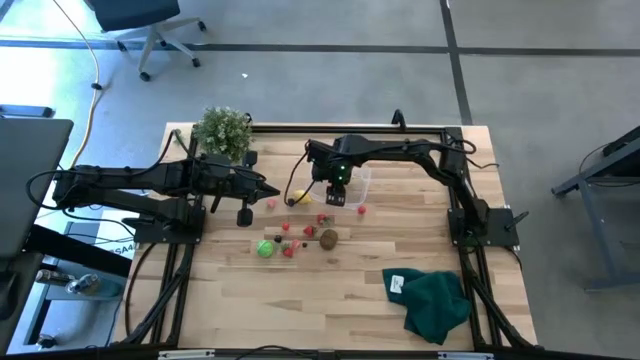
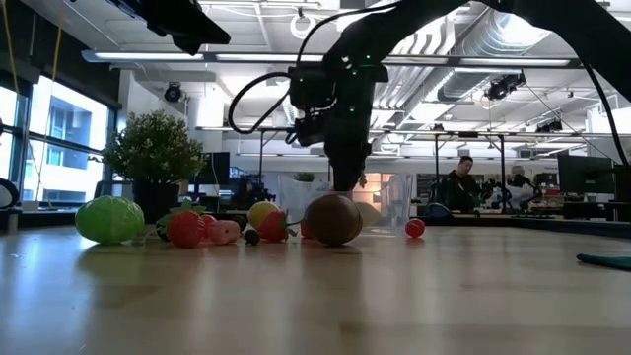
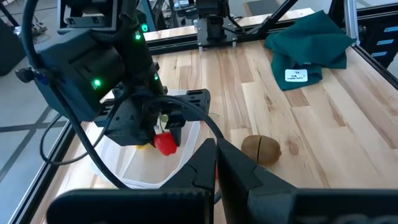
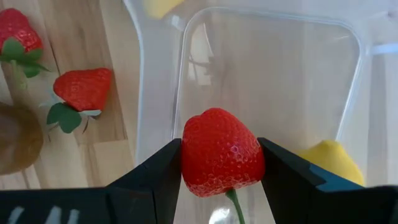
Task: Pick and placing Produce into tupperware
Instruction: Put the red strawberry into the transparent bin
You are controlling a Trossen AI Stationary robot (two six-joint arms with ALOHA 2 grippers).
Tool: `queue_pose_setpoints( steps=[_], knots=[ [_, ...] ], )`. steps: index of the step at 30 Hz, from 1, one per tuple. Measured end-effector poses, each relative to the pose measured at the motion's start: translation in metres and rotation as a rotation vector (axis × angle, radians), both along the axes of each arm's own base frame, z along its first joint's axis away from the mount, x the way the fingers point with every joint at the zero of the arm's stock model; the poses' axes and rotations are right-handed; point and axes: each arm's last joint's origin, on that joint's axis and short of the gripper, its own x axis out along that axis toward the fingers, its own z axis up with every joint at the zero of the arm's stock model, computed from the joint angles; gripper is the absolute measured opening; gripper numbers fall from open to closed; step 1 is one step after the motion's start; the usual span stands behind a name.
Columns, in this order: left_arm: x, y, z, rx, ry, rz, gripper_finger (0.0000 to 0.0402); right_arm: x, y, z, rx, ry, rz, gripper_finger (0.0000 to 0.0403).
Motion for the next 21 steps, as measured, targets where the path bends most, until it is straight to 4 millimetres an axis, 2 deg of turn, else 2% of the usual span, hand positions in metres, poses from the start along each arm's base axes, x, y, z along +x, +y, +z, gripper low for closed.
queue_pose_setpoints(
  steps=[21],
  knots=[
    [0.0,0.0,-0.0001,0.0,0.0,0.0,0.0005,0.0038,-0.0016,-0.0005,-0.012,-0.034,-0.009,0.0184]
  ],
)
